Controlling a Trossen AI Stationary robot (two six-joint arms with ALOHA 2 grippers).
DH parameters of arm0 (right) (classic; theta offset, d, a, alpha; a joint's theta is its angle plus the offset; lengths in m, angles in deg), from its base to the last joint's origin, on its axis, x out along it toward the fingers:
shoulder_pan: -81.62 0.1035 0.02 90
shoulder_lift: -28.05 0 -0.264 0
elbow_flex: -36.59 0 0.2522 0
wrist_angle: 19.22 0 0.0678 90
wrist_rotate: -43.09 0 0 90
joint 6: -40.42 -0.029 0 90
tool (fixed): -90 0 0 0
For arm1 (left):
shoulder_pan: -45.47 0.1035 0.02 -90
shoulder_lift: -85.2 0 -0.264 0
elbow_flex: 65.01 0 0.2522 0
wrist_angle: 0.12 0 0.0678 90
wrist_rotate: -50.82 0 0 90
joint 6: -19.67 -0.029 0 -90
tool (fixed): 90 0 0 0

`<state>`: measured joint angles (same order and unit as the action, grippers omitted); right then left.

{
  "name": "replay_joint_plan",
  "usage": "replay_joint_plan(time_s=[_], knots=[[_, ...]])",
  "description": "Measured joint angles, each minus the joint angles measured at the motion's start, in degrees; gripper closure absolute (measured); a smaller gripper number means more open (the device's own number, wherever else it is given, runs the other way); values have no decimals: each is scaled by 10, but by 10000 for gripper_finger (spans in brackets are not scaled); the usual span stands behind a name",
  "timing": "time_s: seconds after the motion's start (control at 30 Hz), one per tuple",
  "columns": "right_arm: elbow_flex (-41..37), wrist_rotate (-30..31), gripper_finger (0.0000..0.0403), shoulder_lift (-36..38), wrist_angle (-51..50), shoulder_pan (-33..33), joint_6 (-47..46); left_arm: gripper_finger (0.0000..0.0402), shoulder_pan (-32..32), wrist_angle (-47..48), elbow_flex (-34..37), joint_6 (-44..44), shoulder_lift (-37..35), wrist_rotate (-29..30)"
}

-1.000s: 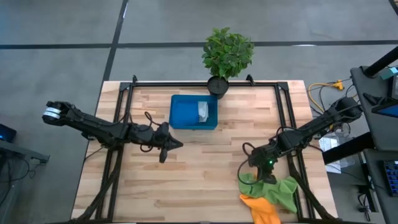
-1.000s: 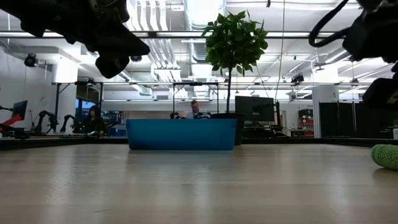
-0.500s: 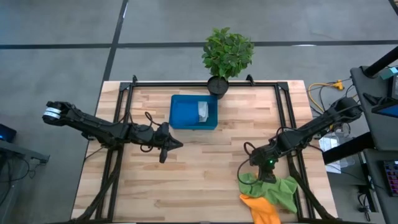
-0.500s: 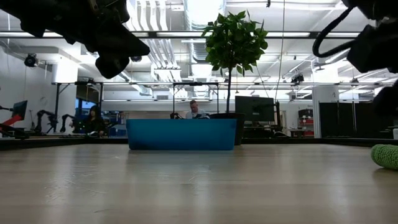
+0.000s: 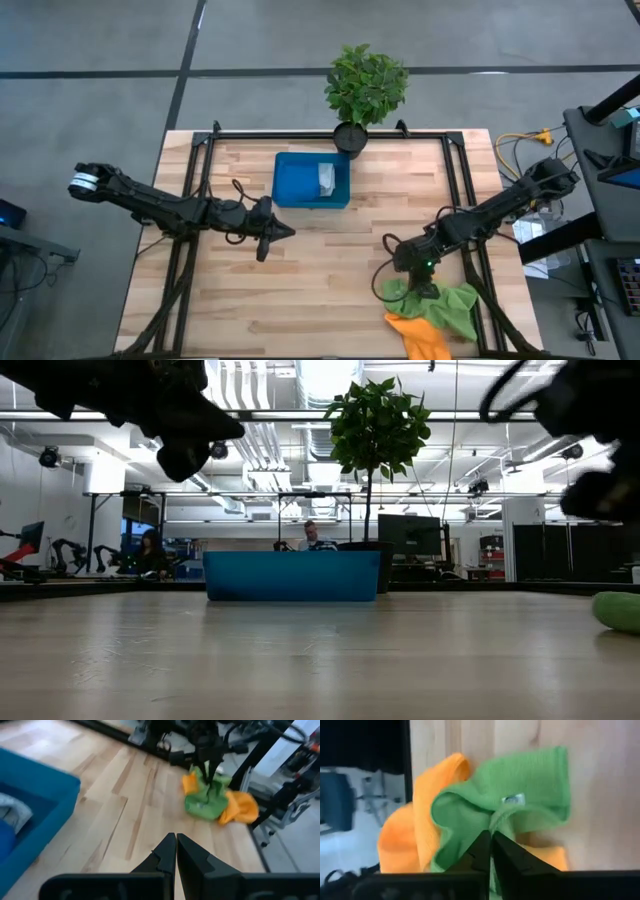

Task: Fold microfiber towels
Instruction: Fold the green microfiber towel

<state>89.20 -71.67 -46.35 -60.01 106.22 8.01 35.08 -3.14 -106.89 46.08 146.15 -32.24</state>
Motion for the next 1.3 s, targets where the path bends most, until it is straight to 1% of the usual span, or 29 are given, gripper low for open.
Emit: replay_joint_plan(time_s=[0.1,0.23,0.3,0.37,0.43,0.5,0.6,0.8,0.87,0.93,0.97,1.03,1.13,1.2,1.23,1.3], knots=[[64,41,394,0,-75,0,38,402,8,-30,-1,-2,1,-2],[165,107,394,-10,-169,0,96,402,34,-89,-10,-15,20,-8],[210,137,394,-20,-204,0,123,402,50,-113,-21,-47,40,-40],[249,165,394,-32,-231,0,142,402,65,-134,-32,-68,66,-84],[279,191,394,-45,-253,0,155,400,76,-154,-55,-76,99,-131],[301,213,394,-56,-262,-2,164,393,81,-158,-83,-78,136,-163],[318,237,394,-67,-268,-8,166,365,81,-156,-132,-78,198,-187],[310,256,394,-69,-273,-20,166,281,83,-149,-243,-62,329,-189],[307,263,394,-67,-271,-23,166,255,86,-114,-282,-21,362,-189],[306,263,394,-65,-278,-26,166,235,89,-60,-325,19,389,-198],[305,264,394,-65,-278,-27,166,228,90,-29,-342,13,397,-214],[304,264,394,-64,-277,-29,169,221,88,16,-373,-46,411,-233],[304,264,394,-63,-277,-29,175,220,79,43,-396,-139,418,-227],[304,264,394,-63,-277,-30,179,220,78,44,-402,-145,418,-197],[304,264,394,-63,-277,-30,179,220,79,49,-406,-118,418,-167],[304,264,394,-63,-278,-30,176,220,87,91,-414,0,418,-112]])
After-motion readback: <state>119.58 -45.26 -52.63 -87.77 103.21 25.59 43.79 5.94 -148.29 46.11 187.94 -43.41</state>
